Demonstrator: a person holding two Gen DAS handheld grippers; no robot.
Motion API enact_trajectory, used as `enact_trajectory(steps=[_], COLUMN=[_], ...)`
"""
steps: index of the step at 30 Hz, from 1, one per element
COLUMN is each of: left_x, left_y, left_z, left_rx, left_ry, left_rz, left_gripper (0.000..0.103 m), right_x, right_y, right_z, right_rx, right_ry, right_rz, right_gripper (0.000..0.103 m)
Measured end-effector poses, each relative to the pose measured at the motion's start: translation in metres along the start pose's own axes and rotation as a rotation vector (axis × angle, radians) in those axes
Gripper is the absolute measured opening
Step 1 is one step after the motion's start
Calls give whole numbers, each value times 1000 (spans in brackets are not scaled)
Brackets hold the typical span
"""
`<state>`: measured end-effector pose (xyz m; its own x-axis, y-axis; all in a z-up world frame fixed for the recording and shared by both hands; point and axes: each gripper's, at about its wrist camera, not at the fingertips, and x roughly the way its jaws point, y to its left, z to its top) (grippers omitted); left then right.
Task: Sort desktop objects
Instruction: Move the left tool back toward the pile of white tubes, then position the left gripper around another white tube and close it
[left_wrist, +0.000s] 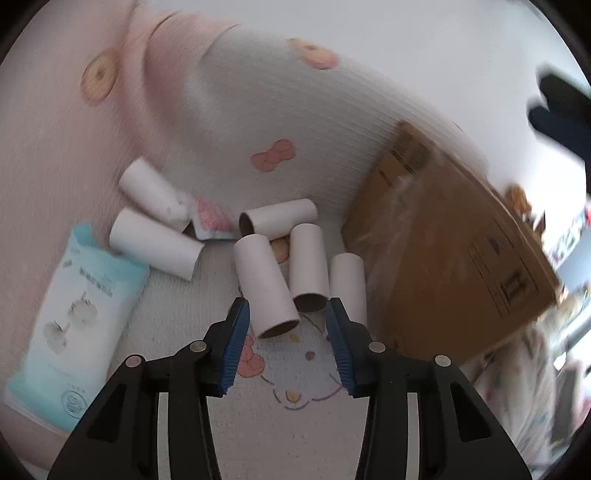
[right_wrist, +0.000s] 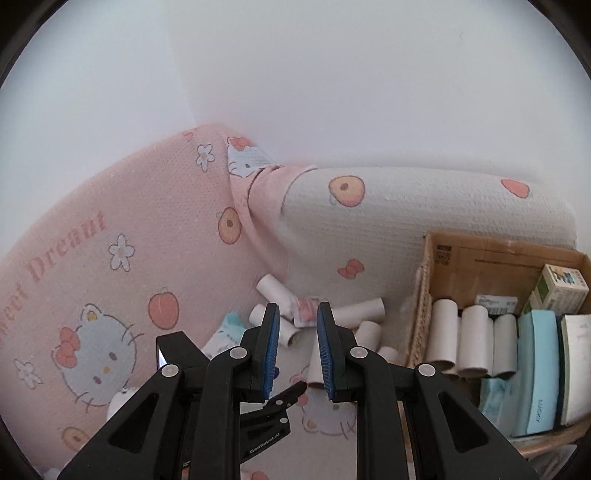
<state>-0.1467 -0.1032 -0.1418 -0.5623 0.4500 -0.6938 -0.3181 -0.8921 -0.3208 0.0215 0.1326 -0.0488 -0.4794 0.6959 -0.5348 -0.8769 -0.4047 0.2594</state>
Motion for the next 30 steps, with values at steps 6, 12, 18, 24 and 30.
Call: enact_trajectory(steps=[6,12,18,24,30], left_x=[18,24,37,57,76], left_y=[41,69,81,95,92], left_z=[8,8,15,10,11], left_rx=[-248,-407,-478,-599,-605], left_ry=[67,65,75,139,178], left_rz=[-105,-150,-211,-310,-307], left_gripper=[47,47,47,47,47], right_x=[37,87,127,149,177], right_y=[11,18,9,-2,-11], right_z=[-14,-36,-52,-73,-90], right_rx=[8,-67,-90,-44,-41], right_ry=[61,134,225,287,353], right_rz=[4,-69,-98,-32,-39], right_gripper=[17,17,17,17,17])
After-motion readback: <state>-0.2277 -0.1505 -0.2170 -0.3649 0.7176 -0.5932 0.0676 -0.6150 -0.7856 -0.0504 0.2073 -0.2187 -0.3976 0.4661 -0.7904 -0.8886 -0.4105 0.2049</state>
